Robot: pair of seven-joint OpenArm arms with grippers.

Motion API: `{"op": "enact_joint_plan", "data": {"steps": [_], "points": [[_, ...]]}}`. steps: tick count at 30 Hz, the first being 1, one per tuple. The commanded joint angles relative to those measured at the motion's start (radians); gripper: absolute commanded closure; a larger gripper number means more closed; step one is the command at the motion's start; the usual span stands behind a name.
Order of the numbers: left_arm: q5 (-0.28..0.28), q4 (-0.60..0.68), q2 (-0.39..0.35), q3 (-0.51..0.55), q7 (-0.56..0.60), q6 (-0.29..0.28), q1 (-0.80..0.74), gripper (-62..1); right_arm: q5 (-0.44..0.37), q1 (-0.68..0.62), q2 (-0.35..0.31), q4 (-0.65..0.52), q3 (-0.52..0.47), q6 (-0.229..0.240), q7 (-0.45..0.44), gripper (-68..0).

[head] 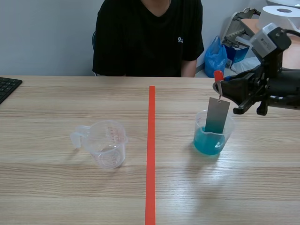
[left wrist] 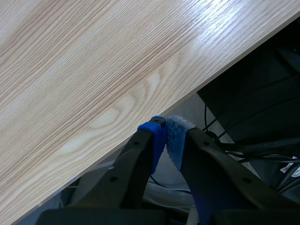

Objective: Do the redox reaction experiment.
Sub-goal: 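Hold the plate still in the solution, then raise the plate and point at it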

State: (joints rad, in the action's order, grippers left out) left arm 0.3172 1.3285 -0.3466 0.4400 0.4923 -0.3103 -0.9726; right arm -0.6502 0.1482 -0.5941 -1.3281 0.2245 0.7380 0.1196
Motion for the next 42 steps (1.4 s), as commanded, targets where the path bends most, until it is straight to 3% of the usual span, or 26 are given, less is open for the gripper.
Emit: {"op": "enact_joint_plan", "data": {"steps": [1, 10, 23, 29, 36, 42], "points": [[-0.010, 0.014, 0.000, 0.008, 0.016, 0.002, -0.013, -4.2, -0.040, 0.015, -0.044, -0.051, -0.007, 0.008, -0.006, -1.3], [-0.010, 0.014, 0.000, 0.008, 0.016, 0.002, -0.013, -4.2, -0.225, 0.014, -0.158, -0.167, -0.007, 0.008, 0.058, -1.3], [-0.010, 0.014, 0.000, 0.008, 0.031, 0.002, -0.013, -4.2, -0.433, 0.015, -0.329, -0.290, -0.010, 0.008, 0.066, -1.3], [-0.010, 0.014, 0.000, 0.008, 0.031, 0.002, -0.013, -4.2, -0.486, 0.015, -0.367, -0.303, -0.023, 0.008, 0.066, -1.3], [-0.010, 0.014, -0.002, 0.008, 0.034, 0.002, -0.013, -4.2, -0.488, 0.015, -0.367, -0.303, -0.045, 0.008, 0.066, -1.3], [-0.044, 0.014, -0.066, 0.008, 0.048, -0.010, 0.039, -4.2, -0.488, 0.015, -0.367, -0.303, -0.045, 0.008, 0.066, -1.3]]}}
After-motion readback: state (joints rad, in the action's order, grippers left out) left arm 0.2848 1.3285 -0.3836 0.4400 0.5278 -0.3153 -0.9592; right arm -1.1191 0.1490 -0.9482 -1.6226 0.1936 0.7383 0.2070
